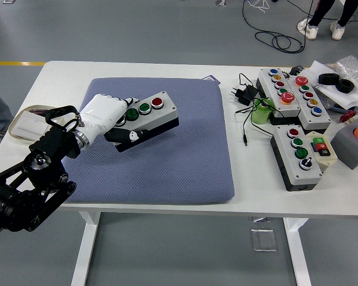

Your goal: Pick up the button,place it on the desk,press the button,press the button

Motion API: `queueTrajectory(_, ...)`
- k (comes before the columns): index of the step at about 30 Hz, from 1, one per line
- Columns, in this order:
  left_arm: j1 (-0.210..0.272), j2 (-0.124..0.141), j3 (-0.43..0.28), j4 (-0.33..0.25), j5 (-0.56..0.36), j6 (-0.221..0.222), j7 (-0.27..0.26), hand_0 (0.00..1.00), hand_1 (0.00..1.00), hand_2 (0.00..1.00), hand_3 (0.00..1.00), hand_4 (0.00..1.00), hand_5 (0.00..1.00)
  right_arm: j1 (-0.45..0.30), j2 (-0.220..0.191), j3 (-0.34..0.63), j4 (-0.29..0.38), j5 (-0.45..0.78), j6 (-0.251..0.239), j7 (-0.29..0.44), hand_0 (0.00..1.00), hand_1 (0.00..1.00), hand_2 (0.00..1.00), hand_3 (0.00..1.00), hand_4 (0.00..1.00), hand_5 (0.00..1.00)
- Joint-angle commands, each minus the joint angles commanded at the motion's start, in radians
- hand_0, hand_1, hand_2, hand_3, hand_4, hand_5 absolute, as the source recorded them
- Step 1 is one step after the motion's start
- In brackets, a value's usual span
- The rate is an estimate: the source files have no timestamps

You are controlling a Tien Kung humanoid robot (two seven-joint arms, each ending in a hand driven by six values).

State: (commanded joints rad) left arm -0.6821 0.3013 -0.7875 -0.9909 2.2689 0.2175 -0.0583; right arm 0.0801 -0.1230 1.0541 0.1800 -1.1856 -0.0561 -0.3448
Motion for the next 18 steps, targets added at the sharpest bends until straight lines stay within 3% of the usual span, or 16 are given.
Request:
queueTrajectory(2,-0.017,0.005,0.015,0.026,0.000,0.013,-0.085,0.205,0.049,0.101,0.227,0.207,0.002,0.001,0.000,0.000,0.000,-0.001,0.000,0.000,0.666,0.653,0.721,0.607,0.396,0.252)
queueTrajectory(7,-0.044,0.006,0.036,0.043,0.000,-0.005,-0.280,0.205,0.049,0.101,0.227,0.207,0.002,0.001,0.001,-0.001,0.000,0.001,0.000,-0.001,0.666,0.653,0.721,0.607,0.396,0.252)
queueTrajectory(11,-0.056,0.007,0.047,0.043,0.000,-0.005,-0.323,0.205,0.052,0.106,0.229,0.207,0.002,0.001,0.001,0.000,0.000,-0.002,0.000,-0.001,0.668,0.652,0.721,0.607,0.396,0.253)
queueTrajectory(18,-0.062,-0.002,0.044,0.066,0.000,0.004,-0.316,0.204,0.052,0.105,0.233,0.203,0.002,0.000,0.001,0.000,0.000,-0.002,0.000,-0.002,0.666,0.652,0.721,0.607,0.395,0.252)
